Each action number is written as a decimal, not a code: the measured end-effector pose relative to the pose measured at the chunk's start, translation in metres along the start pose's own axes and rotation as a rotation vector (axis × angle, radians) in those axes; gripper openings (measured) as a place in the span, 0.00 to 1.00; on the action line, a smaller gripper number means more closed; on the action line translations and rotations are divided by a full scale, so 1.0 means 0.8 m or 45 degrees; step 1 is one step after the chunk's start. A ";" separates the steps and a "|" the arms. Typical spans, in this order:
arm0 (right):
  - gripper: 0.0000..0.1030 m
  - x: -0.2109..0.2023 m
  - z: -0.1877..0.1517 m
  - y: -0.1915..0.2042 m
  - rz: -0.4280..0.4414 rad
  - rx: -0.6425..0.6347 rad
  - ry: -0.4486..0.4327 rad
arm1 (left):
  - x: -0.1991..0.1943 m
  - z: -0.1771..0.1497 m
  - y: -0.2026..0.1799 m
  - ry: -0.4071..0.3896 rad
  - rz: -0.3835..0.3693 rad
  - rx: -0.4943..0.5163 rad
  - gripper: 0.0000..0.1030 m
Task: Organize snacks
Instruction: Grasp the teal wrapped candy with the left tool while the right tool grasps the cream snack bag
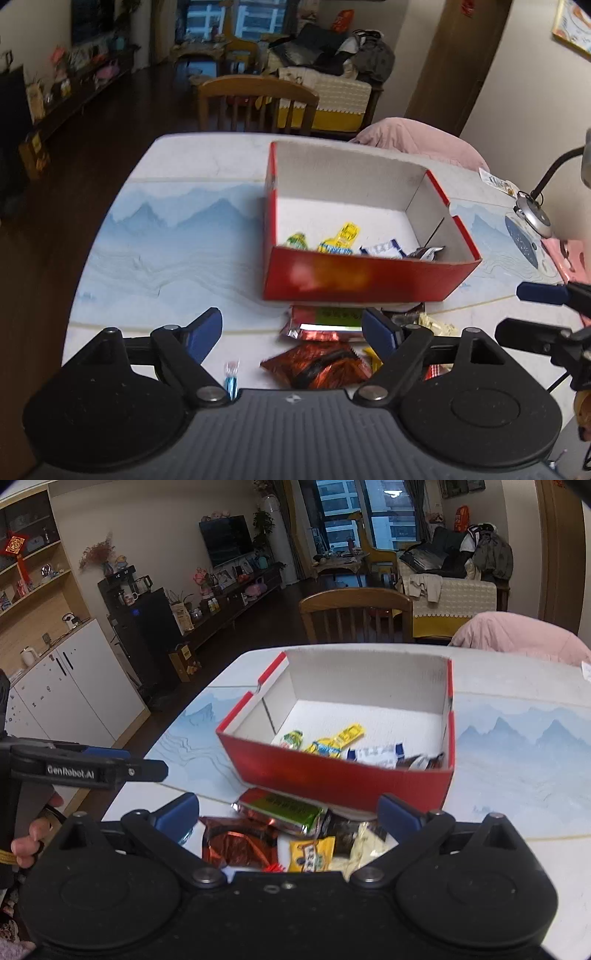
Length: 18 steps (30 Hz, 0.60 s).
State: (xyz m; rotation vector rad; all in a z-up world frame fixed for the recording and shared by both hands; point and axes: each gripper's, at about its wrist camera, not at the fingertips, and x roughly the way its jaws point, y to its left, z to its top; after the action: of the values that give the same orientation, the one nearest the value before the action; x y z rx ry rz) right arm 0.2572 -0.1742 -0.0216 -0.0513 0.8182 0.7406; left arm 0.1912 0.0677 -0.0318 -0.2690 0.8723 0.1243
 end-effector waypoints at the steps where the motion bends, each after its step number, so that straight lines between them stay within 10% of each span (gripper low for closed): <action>1: 1.00 0.002 -0.006 0.001 -0.014 -0.010 0.005 | 0.002 -0.005 0.005 0.012 0.006 -0.011 0.81; 18: 0.99 0.071 -0.074 -0.046 -0.213 -0.147 0.201 | 0.080 -0.076 0.063 0.285 0.086 -0.124 0.80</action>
State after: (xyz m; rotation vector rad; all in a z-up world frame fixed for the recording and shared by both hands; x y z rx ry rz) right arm 0.2675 -0.1875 -0.1101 -0.2816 0.9085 0.6302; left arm 0.1758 0.0988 -0.1275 -0.3489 1.0995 0.2029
